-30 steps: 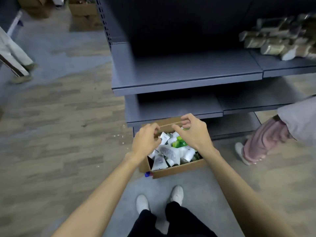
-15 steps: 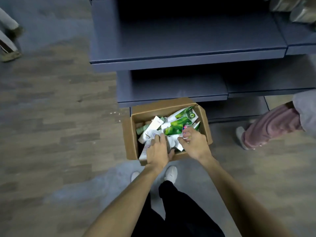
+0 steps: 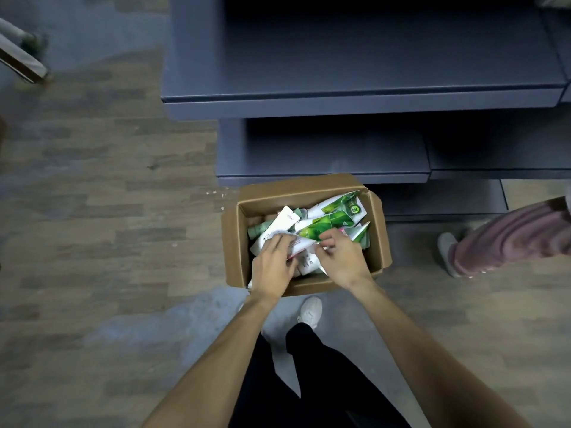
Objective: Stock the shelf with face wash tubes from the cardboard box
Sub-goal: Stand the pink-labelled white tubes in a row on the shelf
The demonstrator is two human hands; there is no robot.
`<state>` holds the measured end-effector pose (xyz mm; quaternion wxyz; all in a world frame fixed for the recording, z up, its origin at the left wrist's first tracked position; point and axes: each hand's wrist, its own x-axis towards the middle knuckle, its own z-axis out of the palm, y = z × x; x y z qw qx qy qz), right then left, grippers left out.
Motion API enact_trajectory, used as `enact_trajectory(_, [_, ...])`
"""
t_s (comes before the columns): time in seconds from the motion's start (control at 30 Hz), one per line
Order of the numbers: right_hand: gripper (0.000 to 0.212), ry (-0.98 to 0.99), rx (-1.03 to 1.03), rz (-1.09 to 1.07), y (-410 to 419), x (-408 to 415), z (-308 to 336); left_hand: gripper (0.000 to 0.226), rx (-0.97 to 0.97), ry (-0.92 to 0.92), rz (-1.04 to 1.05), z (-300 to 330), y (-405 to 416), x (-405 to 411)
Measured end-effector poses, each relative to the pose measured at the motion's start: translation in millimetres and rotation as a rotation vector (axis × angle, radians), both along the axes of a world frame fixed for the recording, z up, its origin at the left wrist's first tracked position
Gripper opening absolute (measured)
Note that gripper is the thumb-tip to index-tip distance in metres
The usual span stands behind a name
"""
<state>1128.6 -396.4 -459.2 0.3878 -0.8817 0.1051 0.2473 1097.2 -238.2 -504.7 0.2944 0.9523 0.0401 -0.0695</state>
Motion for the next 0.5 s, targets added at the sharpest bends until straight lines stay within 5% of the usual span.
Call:
enact_trajectory(0.27, [0.023, -0.045, 0.013, -0.046, -1, -3, -7, 0.032, -0.285, 0.025, 0.222, -11, 6, 26])
enact_trajectory(0.5, [0.022, -0.041, 0.046, -0.034, 3, 2, -1, 0.022, -0.319, 0.054, 0.153, -11, 13, 40])
